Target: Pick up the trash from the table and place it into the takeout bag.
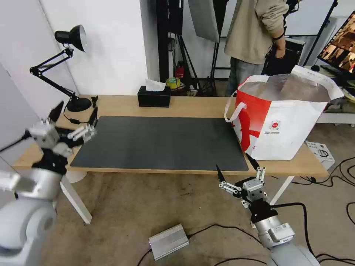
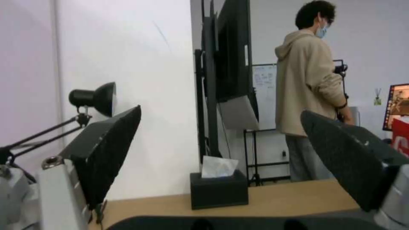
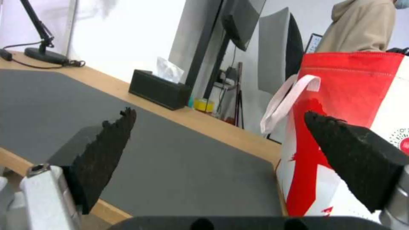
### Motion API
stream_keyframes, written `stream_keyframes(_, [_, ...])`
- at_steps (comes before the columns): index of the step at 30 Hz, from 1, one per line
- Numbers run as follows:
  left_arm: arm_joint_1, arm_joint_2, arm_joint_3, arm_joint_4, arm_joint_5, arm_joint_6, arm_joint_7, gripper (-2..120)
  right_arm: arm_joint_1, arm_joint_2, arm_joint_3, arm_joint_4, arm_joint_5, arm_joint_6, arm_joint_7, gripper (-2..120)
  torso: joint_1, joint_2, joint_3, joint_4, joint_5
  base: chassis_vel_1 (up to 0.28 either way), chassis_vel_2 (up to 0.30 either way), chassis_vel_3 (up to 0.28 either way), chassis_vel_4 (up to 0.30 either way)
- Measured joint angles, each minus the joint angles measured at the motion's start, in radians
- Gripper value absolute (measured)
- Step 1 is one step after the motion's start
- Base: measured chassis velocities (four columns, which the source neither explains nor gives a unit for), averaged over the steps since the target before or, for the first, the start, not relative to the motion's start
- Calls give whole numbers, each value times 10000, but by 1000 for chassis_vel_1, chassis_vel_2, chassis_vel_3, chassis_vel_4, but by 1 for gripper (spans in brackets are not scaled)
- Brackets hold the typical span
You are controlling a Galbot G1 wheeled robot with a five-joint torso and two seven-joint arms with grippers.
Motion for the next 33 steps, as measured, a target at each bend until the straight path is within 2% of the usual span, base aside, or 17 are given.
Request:
stream_keyframes(9, [730,-1020,412,-408,873,-630,197,100,0,0,0,0,0,0,0,100,1,0,0,-1,1,0,0,0,0])
stream_keyframes(13, [1375,-1708,894,-413,1698,-1393,469,100,0,0,0,-1,0,0,0,100,1,0,0,-1,0,0,0,0,0])
stream_keyframes(18, [1862,-2327,1479,-386,2634,-2002,526,100,0,0,0,0,0,0,0,100,1,1,0,-1,0,0,0,0,0])
stream_keyframes(28, [2170,-3032,1913,-76,3424,-2566,557,100,0,0,0,0,0,0,0,100,1,0,0,-1,0,0,0,0,0])
stream_keyframes(33, [2410,-3273,2220,360,4037,-3173,580,100,0,0,0,0,0,0,0,100,1,0,0,-1,-1,0,0,0,0])
